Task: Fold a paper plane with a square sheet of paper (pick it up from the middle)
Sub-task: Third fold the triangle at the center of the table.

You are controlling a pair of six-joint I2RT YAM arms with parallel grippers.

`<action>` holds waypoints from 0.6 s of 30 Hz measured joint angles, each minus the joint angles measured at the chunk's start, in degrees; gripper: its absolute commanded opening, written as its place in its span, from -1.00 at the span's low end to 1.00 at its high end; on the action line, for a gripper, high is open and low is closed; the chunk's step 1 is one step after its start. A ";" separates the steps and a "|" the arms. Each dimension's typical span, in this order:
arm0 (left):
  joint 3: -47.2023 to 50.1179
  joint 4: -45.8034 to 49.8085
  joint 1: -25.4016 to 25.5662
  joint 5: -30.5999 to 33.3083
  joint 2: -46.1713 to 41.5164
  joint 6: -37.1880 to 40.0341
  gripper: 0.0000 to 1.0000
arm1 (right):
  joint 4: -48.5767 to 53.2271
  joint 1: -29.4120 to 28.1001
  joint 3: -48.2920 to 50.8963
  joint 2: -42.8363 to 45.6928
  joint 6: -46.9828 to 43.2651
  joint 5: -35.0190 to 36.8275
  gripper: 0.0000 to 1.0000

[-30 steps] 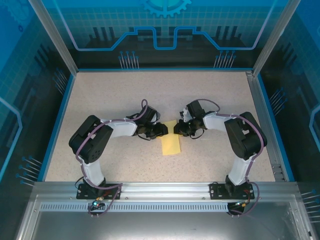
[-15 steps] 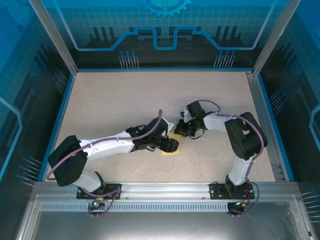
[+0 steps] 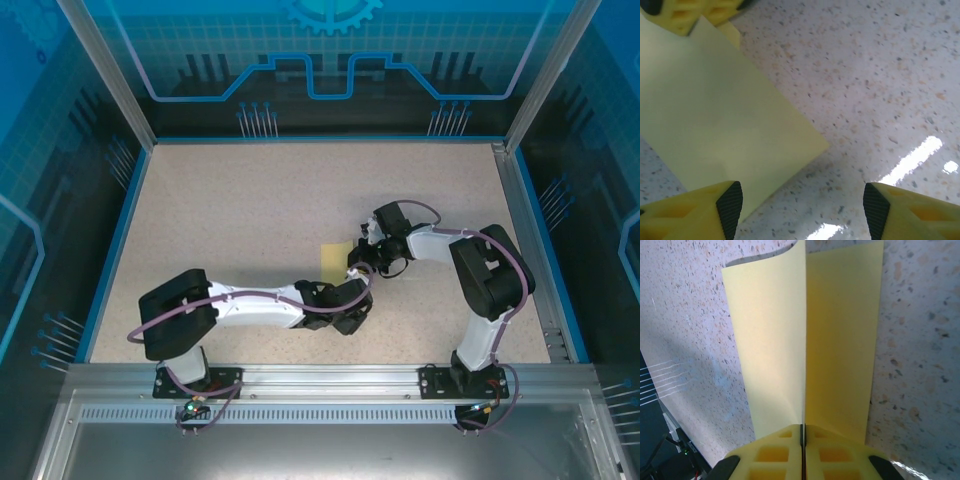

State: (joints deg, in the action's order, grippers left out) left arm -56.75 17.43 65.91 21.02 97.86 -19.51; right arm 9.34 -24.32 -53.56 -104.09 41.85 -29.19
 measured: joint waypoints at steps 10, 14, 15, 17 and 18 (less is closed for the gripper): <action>-3.26 0.33 0.50 4.22 5.42 0.00 0.36 | 0.00 0.00 0.00 0.00 0.20 -0.55 -0.83; -3.34 1.18 0.63 6.36 6.10 -0.07 0.16 | 0.02 0.00 0.00 0.00 0.17 -0.90 -0.83; -3.37 1.51 0.63 6.93 6.08 -0.13 0.07 | 0.02 0.00 0.00 0.00 0.17 -0.92 -0.84; -3.37 1.77 0.63 7.85 6.08 -0.28 -0.11 | 0.04 0.00 0.00 0.00 0.15 -0.90 -0.84; -3.37 1.79 0.63 8.17 6.03 -0.37 -0.18 | 0.07 0.00 0.00 0.00 0.15 -0.87 -0.83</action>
State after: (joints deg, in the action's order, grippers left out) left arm -60.12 19.22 66.54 29.19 103.90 -19.88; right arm 9.41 -24.32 -53.56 -104.09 42.00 -30.06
